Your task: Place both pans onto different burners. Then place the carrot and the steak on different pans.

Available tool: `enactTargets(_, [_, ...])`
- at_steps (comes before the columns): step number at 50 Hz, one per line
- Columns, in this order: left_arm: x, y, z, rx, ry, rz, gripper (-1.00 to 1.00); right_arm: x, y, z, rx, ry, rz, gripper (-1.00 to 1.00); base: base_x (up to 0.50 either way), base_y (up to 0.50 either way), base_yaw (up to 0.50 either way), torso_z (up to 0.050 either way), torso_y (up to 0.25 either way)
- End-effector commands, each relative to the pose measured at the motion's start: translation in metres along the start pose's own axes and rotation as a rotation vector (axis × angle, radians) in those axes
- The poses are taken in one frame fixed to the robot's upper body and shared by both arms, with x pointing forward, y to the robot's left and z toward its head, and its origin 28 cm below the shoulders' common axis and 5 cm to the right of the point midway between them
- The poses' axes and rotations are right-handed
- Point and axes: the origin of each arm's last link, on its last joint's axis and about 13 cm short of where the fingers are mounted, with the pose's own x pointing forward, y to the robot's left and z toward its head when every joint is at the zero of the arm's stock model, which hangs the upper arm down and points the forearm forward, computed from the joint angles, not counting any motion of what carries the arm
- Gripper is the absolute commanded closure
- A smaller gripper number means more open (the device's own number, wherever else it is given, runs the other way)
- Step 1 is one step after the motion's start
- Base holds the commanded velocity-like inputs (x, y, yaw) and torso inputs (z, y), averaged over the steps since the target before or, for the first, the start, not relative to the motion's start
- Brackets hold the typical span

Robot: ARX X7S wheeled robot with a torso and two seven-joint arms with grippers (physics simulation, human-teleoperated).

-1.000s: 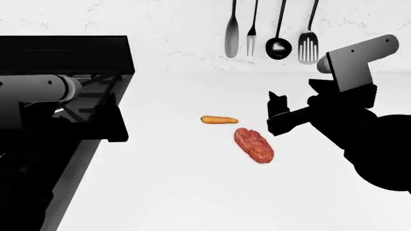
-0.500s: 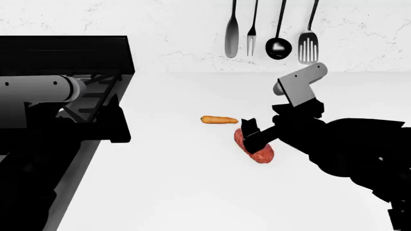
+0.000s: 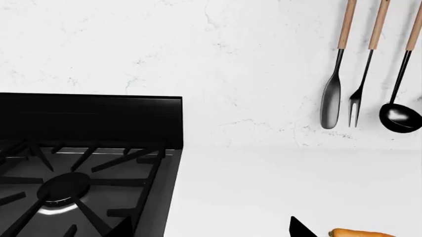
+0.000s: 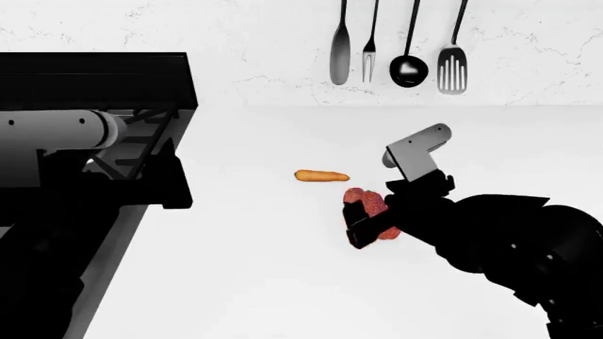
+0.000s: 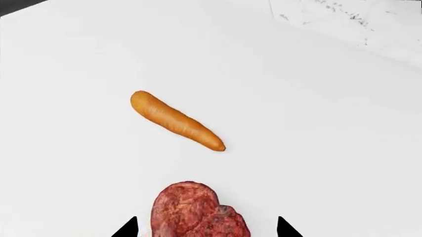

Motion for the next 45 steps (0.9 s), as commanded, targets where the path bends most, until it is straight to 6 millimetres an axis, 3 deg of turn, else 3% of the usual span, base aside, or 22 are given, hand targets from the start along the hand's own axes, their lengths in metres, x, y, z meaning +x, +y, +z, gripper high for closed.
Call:
enactTargets(1, [0.001, 0.000, -0.001, -0.002, 0.002, 0.000, -1.00, 0.010, 0.003, -0.010, 0.008, 0.033, 0.021, -1.00, 0.00, 0.00, 0.00, 0.000, 0.000])
enactTargets(26, [0.001, 0.001, -0.002, -0.005, 0.005, 0.001, -1.00, 0.023, 0.003, -0.030, 0.040, 0.094, 0.024, -1.00, 0.00, 0.00, 0.00, 0.000, 0.000])
enactTargets(27, [0.002, 0.001, -0.002, -0.005, 0.005, 0.001, -1.00, 0.023, 0.003, -0.031, 0.041, 0.095, 0.024, 1.00, 0.01, 0.00, 0.00, 0.000, 0.000])
enactTargets(39, [0.002, 0.001, -0.002, -0.007, 0.005, 0.000, -1.00, 0.012, 0.003, -0.023, 0.042, 0.053, 0.018, 1.00, 0.00, 0.00, 0.00, 0.000, 0.000])
enactTargets(45, [0.002, 0.000, -0.003, -0.007, 0.007, -0.001, -1.00, -0.003, 0.001, -0.007, 0.041, -0.022, -0.001, 1.00, 0.00, 0.00, 0.00, 0.000, 0.000])
